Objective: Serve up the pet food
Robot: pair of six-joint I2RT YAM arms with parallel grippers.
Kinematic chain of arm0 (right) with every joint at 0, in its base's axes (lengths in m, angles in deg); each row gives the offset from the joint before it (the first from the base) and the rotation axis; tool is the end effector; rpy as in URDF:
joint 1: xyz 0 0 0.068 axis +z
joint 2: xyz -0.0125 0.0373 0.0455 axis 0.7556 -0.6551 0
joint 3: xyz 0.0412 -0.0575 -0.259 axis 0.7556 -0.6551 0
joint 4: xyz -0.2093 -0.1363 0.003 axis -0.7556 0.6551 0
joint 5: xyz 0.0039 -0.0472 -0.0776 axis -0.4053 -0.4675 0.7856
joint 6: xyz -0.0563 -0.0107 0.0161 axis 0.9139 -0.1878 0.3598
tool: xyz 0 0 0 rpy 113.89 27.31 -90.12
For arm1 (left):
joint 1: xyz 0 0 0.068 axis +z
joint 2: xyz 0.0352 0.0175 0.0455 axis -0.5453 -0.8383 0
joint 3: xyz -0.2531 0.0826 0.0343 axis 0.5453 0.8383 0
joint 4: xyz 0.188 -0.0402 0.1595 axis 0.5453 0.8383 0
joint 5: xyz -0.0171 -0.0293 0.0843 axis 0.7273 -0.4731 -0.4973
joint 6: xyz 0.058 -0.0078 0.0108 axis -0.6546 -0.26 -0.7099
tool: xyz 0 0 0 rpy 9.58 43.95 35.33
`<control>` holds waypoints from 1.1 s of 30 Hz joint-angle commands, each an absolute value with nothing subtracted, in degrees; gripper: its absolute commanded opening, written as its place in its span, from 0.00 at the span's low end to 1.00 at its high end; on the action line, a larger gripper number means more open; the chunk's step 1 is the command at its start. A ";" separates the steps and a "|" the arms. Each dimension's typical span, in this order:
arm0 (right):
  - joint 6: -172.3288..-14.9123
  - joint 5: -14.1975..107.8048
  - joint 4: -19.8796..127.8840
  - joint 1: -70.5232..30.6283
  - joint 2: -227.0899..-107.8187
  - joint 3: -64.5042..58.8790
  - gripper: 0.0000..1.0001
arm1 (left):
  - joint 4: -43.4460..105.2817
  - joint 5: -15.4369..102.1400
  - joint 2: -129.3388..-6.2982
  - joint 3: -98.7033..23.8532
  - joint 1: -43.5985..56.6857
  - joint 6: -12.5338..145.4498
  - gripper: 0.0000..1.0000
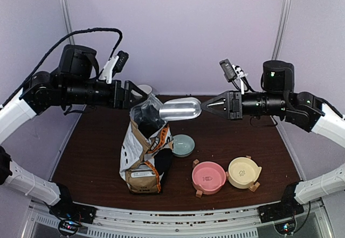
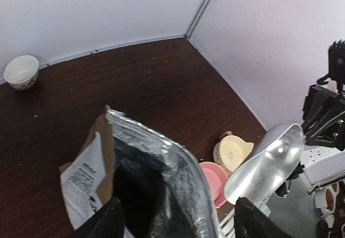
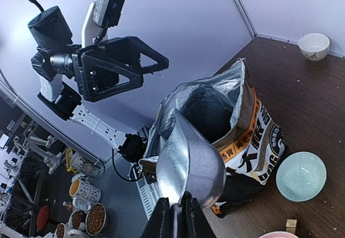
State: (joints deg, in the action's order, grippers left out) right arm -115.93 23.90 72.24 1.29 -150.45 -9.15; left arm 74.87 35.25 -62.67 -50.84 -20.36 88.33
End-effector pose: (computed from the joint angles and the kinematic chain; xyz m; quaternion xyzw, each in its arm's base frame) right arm 0.1367 0.1999 0.4015 -0.2998 0.7152 0.5405 0.3262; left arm 0.1466 -0.1975 0.4246 0.1480 0.8375 -0.3625 0.3812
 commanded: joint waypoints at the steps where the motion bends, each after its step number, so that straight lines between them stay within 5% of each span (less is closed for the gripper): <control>1: -111.21 29.64 77.63 1.42 -148.12 -6.73 0.00 | 89.16 21.25 -66.68 -57.07 -19.81 88.03 0.82; 5: -109.91 31.15 80.07 1.38 -147.30 -6.84 0.00 | 96.29 21.43 -71.94 -60.69 -19.07 87.82 0.90; 9: -109.49 31.94 80.21 1.38 -146.05 -8.24 0.00 | 97.98 24.63 -75.66 -61.36 -18.47 87.50 0.85; 12: -109.28 32.63 80.74 1.42 -145.35 -8.75 0.00 | 99.08 24.50 -77.00 -62.72 -18.42 87.62 0.37; 16: -109.35 34.95 81.87 1.37 -144.57 -9.27 0.00 | 100.75 24.18 -76.92 -64.49 -17.05 86.32 0.01; 22: -110.30 39.89 83.64 1.37 -145.30 -9.33 0.00 | 109.70 17.46 -76.81 -70.81 -7.44 79.39 0.00; 28: -111.13 41.33 83.73 1.38 -146.31 -9.83 0.00 | 116.65 11.68 -80.37 -91.07 -2.14 71.39 0.00; 33: -111.96 40.05 81.69 1.42 -146.52 -10.86 0.00 | 111.98 24.18 -80.56 -89.33 -2.61 69.82 0.00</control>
State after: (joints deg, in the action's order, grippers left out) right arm -111.01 39.51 84.04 1.29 -146.62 -9.54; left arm 122.21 19.52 -84.11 -88.76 -2.59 73.25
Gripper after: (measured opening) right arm 0.070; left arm 0.008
